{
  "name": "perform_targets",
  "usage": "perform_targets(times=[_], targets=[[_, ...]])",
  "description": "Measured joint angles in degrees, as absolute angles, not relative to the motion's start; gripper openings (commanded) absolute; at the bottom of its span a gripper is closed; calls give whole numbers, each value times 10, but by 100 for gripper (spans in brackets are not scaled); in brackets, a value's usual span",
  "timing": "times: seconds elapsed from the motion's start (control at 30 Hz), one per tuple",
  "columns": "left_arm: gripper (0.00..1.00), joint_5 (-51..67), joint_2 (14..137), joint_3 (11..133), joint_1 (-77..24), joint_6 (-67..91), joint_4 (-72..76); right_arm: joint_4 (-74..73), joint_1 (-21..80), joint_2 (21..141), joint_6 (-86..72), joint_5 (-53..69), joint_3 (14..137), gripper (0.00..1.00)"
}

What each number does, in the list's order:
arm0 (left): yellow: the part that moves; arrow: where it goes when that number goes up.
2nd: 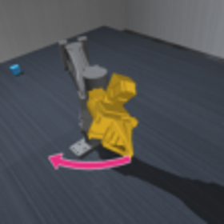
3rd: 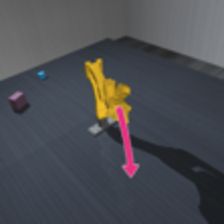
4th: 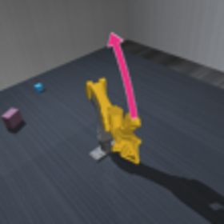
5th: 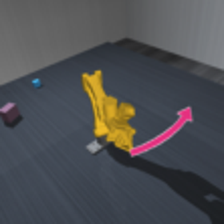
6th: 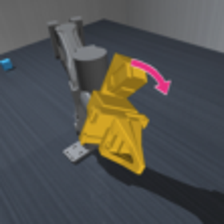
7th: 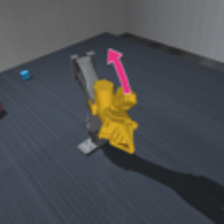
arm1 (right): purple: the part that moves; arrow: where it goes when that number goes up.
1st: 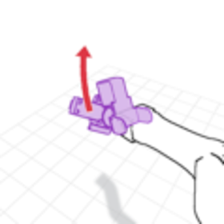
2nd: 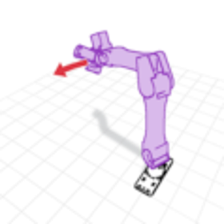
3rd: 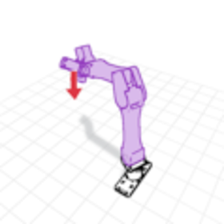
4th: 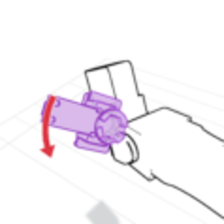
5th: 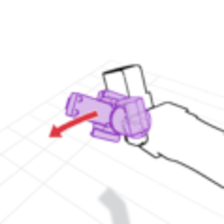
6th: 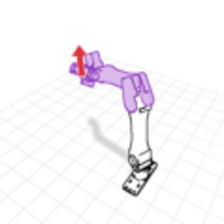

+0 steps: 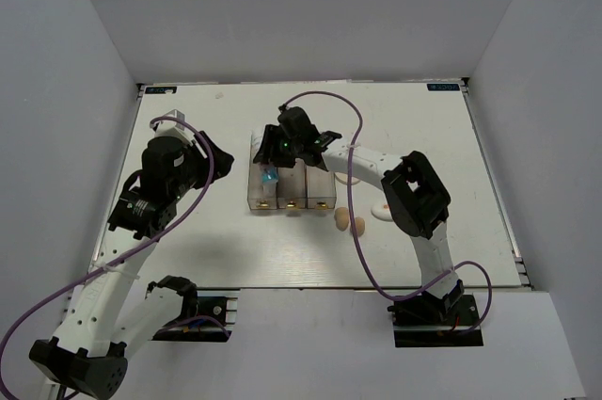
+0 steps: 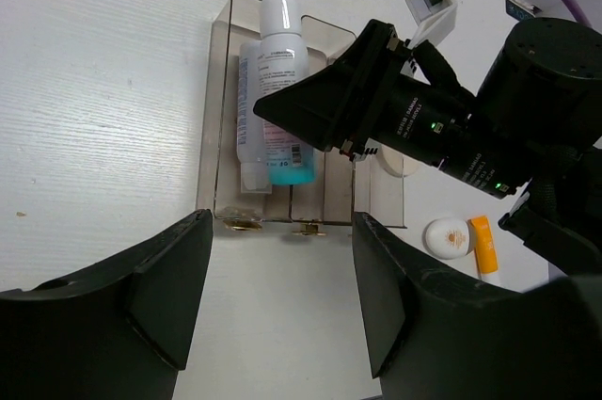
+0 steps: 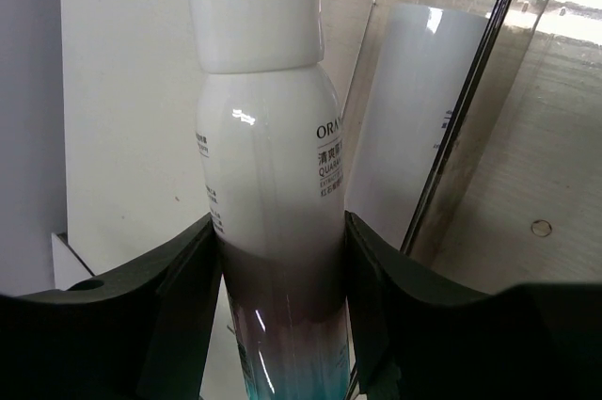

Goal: Organize the makeup

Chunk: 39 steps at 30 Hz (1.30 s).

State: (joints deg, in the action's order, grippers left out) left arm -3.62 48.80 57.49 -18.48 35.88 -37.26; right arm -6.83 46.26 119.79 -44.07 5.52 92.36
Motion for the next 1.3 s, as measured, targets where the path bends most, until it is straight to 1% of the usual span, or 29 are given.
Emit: perform_targets(times=[0.07, 0.13, 0.27, 0.4, 0.43, 0.5, 0.57, 0.6, 0.63, 0.67, 0.7, 0.73, 0.83, 0.87, 1.0, 1.03, 1.07, 1.1, 1.13, 1.17, 1.27, 1.3], targets=[[71, -36, 488, 575, -185, 359, -373, -64, 462, 1199, -438, 56, 921, 58], [71, -36, 488, 575, -185, 359, -372, -62, 463, 1200, -434, 57, 920, 68], [71, -36, 488, 575, -185, 360, -372, -50, 462, 1200, -429, 60, 920, 70], [71, -34, 488, 575, -185, 361, -372, -41, 462, 1200, -429, 60, 920, 70], [71, -34, 488, 575, -185, 361, -371, -41, 462, 1200, -428, 60, 920, 69], [71, -34, 488, 575, -185, 361, -369, -41, 462, 1200, -424, 64, 920, 63], [70, -30, 488, 575, -185, 361, -367, -38, 462, 1200, -414, 75, 920, 54], [69, -28, 488, 575, -185, 361, -366, -35, 460, 1200, -405, 82, 920, 42], [67, -25, 488, 575, -185, 361, -362, -29, 458, 1200, -394, 91, 920, 36], [63, -21, 488, 575, -185, 361, -357, -23, 456, 1198, -385, 103, 921, 19], [60, -16, 488, 575, -185, 361, -352, -18, 454, 1195, -368, 111, 921, 7], [52, -8, 489, 575, -185, 362, -347, -13, 451, 1192, -354, 119, 921, 0], [34, 18, 495, 572, -185, 363, -323, 14, 436, 1157, -310, 131, 903, 0], [25, 27, 498, 570, -185, 364, -314, 26, 427, 1137, -294, 137, 887, 0], [13, 77, 528, 566, -185, 364, -277, 43, 367, 1054, -212, 179, 843, 0], [12, 90, 541, 566, -185, 365, -268, 43, 347, 1039, -190, 191, 838, 0], [11, 103, 552, 566, -185, 365, -258, 38, 326, 1025, -168, 206, 833, 11], [11, 118, 568, 566, -186, 365, -248, 36, 307, 1012, -149, 219, 825, 20], [11, 130, 582, 565, -187, 365, -239, 30, 286, 999, -129, 230, 815, 22], [11, 142, 595, 565, -188, 367, -233, 18, 265, 986, -107, 241, 802, 29], [15, 172, 629, 563, -195, 372, -210, -32, 212, 959, -47, 265, 762, 39], [20, 180, 640, 564, -199, 373, -203, -48, 202, 954, -32, 271, 752, 41]])
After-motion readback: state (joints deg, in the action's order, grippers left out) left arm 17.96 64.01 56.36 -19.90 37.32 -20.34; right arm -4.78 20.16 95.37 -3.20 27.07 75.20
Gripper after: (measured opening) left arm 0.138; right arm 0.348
